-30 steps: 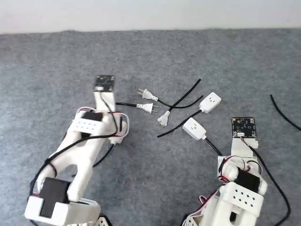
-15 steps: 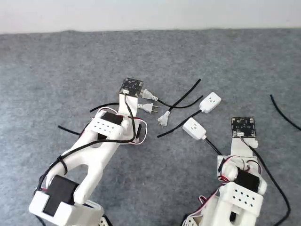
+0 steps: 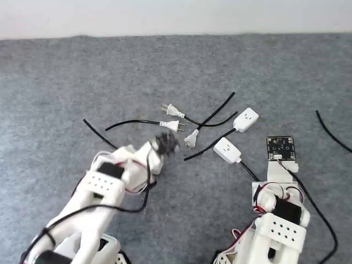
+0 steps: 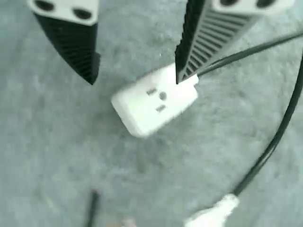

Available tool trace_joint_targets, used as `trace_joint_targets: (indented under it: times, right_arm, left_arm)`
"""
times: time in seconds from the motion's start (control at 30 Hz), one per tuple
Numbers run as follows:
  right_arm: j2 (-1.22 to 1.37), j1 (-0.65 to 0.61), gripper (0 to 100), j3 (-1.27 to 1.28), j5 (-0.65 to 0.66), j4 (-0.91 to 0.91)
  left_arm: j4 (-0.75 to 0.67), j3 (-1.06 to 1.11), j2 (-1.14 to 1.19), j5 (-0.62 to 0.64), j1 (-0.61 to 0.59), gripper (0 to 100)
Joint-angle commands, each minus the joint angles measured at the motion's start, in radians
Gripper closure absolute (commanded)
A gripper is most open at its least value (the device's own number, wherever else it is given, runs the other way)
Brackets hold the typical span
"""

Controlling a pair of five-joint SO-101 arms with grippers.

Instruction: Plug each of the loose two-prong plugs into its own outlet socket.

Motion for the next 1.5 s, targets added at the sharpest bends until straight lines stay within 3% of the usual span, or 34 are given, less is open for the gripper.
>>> trace_joint_targets:
  times: [0.0,0.27,0.47,0.77,0.87,1.13,1.33,1.47]
  right_arm:
    - [-0.015,-0.005,99.0,-0.011,0.011,-0.021]
    - [-0.015,-0.005,99.0,-0.011,0.011,-0.021]
    - [-0.015,-0.005,99.0,-0.011,0.011,-0.021]
    - [-0.015,-0.005,99.0,-0.011,0.012,-0.021]
    - [-0.015,-0.005,99.0,-0.011,0.012,-0.021]
    - [-0.015,-0.005,99.0,-0.011,0.012,-0.021]
    - [-0.015,-0.005,99.0,-0.011,0.012,-0.021]
    - [-0.016,-0.005,99.0,-0.011,0.012,-0.021]
  left_arm:
    - [-0.051,0.021,-0.061,-0.158,-0.008,75]
    - [-0.071,-0.038,-0.054,-0.160,0.000,75]
    - [-0.110,-0.119,0.152,-0.160,-0.006,75]
    - [0.048,-0.378,0.417,-0.183,-0.003,75]
    - [0.058,-0.383,0.422,-0.183,-0.002,76]
    - [0.060,-0.378,0.428,-0.178,0.028,95]
    - [0.084,-0.390,0.417,-0.143,0.028,96]
    - [0.241,-0.418,0.310,-0.078,0.064,96]
